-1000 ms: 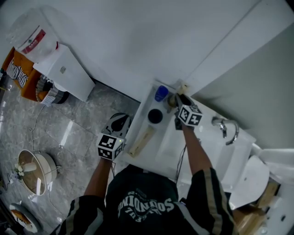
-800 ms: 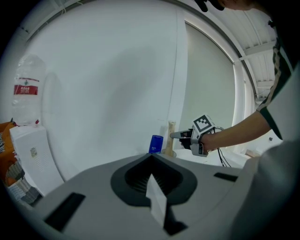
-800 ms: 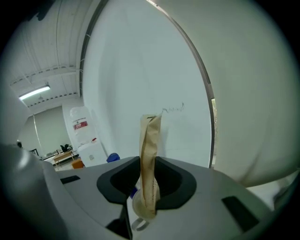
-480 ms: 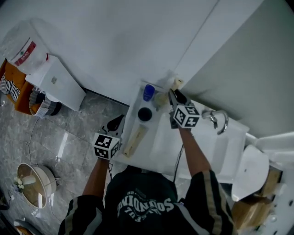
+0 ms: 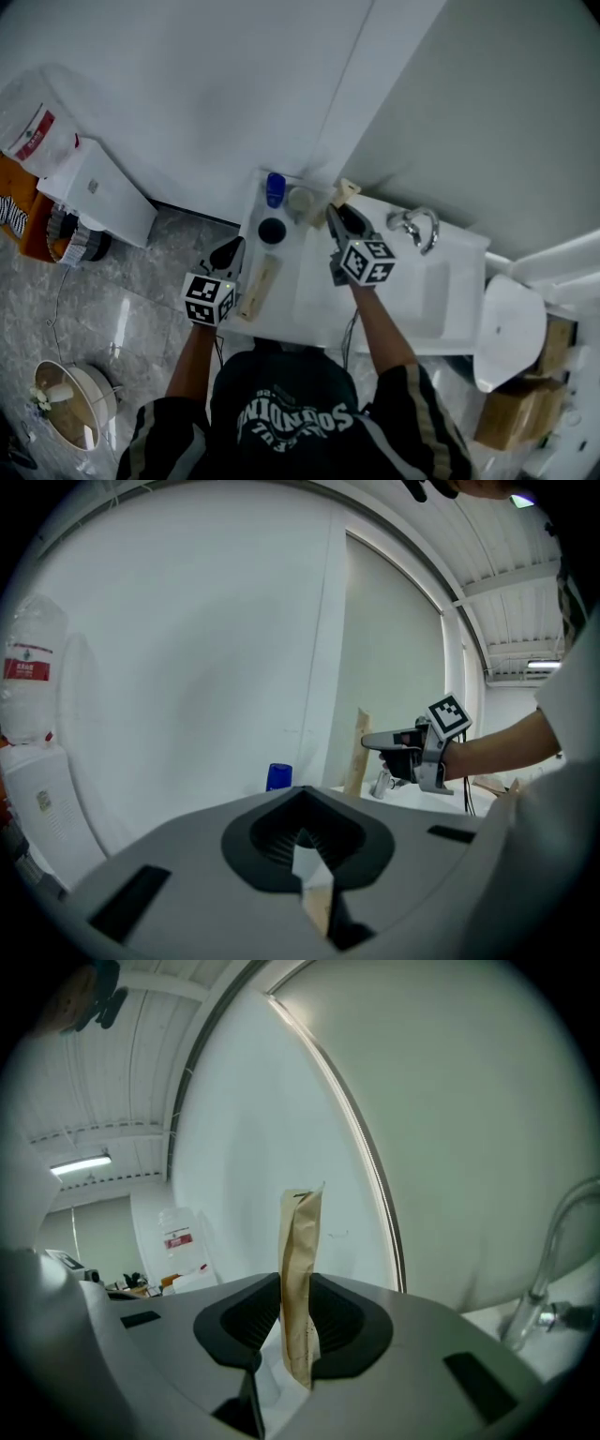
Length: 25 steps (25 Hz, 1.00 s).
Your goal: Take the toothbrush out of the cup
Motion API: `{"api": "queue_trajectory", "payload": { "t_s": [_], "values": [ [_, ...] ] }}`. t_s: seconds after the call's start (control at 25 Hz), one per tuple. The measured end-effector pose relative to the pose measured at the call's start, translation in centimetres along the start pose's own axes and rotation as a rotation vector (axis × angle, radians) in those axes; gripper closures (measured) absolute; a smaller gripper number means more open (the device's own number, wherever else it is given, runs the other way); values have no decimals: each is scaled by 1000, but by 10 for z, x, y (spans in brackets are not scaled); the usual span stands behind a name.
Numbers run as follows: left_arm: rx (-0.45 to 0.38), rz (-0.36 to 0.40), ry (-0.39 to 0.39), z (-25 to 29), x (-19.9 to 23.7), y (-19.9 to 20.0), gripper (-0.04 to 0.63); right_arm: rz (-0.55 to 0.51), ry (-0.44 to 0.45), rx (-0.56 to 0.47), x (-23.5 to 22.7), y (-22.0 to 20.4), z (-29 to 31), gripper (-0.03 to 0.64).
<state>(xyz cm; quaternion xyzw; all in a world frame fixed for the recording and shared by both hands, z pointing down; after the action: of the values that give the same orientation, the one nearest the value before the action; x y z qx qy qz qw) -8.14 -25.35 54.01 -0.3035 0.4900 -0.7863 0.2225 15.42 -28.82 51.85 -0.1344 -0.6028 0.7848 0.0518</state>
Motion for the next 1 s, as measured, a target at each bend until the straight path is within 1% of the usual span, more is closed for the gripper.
{"api": "queue_trajectory", "payload": {
  "t_s": [0.16,0.32,0.4,0.6,0.8,0.88,1.0],
  "values": [
    [-2,9,-17,0,-10,0,597,55,6,62,4,-39,-20,526],
    [5,4,-14,-5,-12,-7,597,98,29,143,23,-86,-35,526],
    [10,0,-10,-8,-12,-10,597,129,53,189,38,-108,-38,526],
    [21,-10,1,-14,-9,-17,597,255,137,306,72,-160,-41,526],
    [26,-18,12,-18,-5,-23,597,374,222,432,98,-199,-38,526],
    [31,-19,17,-19,-3,-26,597,392,237,480,103,-211,-34,526],
    [36,-21,23,-21,-1,-28,597,392,251,552,108,-225,-28,526]
  ]
}}
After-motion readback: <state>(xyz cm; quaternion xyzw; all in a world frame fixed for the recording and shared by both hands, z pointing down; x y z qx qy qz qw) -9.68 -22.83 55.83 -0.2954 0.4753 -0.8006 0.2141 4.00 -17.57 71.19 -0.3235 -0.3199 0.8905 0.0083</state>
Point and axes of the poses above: the fingertips, and each gripper's own axes: z forward along the fingers, x to its left, y out of its top, the point moved 1 cm from there along -z, backward along the fingers, and after that the axes turned 8 degrees about -z, right-handed, at the moved point
